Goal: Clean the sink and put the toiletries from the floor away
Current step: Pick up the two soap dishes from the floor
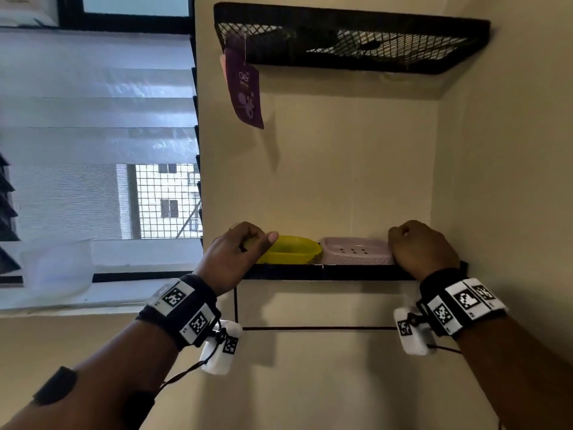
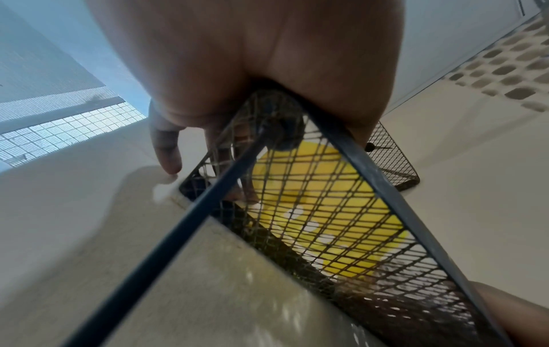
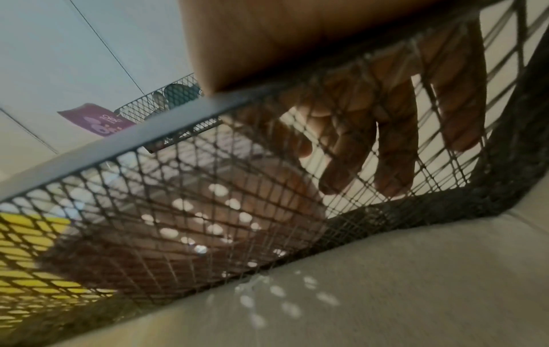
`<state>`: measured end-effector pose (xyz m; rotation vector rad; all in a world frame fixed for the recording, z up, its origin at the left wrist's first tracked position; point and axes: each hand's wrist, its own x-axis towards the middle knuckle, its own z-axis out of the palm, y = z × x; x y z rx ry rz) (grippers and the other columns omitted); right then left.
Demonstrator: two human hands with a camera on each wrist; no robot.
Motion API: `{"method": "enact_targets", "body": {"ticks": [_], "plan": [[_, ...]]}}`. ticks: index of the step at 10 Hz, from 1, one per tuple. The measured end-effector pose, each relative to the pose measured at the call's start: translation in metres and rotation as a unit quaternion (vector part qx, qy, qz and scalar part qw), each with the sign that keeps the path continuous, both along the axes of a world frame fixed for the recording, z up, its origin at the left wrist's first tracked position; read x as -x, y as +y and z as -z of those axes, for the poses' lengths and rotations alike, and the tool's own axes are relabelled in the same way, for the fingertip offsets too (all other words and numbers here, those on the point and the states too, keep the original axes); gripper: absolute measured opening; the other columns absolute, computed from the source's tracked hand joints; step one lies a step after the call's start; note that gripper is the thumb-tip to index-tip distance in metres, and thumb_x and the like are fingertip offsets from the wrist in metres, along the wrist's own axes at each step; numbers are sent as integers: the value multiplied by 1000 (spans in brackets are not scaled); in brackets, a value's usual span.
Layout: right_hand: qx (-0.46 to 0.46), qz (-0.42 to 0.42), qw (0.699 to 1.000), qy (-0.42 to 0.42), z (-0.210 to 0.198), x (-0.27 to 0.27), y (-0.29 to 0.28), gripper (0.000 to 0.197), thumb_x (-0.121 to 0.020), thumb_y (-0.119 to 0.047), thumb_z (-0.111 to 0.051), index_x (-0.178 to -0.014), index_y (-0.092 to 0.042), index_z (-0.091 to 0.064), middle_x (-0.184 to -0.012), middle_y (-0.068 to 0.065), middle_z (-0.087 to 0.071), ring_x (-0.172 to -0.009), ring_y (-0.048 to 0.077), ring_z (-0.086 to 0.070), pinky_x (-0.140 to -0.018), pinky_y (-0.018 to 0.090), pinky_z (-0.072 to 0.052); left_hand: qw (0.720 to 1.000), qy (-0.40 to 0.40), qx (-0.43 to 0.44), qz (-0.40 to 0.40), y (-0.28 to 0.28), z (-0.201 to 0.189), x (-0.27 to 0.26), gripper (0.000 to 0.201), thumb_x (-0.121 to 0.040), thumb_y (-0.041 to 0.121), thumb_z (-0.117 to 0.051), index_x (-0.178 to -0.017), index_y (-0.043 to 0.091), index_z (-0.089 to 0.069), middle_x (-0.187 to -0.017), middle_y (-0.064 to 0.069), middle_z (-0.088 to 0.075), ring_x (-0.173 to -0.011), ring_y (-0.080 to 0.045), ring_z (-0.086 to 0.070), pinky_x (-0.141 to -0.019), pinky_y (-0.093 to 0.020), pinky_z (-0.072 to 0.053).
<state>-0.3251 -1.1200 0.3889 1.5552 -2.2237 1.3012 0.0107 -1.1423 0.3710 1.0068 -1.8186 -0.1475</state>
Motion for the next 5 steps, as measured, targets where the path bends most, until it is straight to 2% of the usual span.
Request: {"method": "enact_targets", "body": {"ticks": [2, 3, 4, 5], "plan": [[20, 6, 1000, 12, 3, -3, 4, 36, -93, -44, -38, -85, -19, -63, -82, 6, -54, -78, 31, -53, -82, 38, -51, 1000, -8, 4, -3, 6, -2, 1, 48, -80, 77, -52, -95, 33, -65, -92, 10, -67, -85, -10, -65, -76, -32, -55], [24, 1, 1000, 16, 4, -4, 7, 34, -93, -43, -38, -85, -19, -61, -78, 3, -53, -77, 30, -51, -79, 37, -47, 1000, -8, 13, -8, 4, 1, -1, 52, -79, 80, -49, -100, 35, -64, -99, 10, -67, -91, -10, -65, -80, -38, -57], [47, -22, 999, 5, 4, -3, 8, 30, -93, -39, -40, -86, -20, -61, -80, 3, -54, -79, 29, -50, -74, 35, -42, 1000, 11, 14, -15, 1, 3, -2, 57, -78, 84, -45, -111, 40, -59, -114, 10, -63, -99, -10, -65, -86, -44, -57], [87, -61, 994, 34, 10, -2, 13, 27, -95, -34, -41, -93, -19, -63, -90, 5, -62, -85, 28, -53, -73, 35, -43, 998, 8, 34, -47, 7, 4, -1, 64, -81, 86, -38, -123, 40, -49, -125, 9, -55, -106, -11, -62, -92, -49, -54]]}}
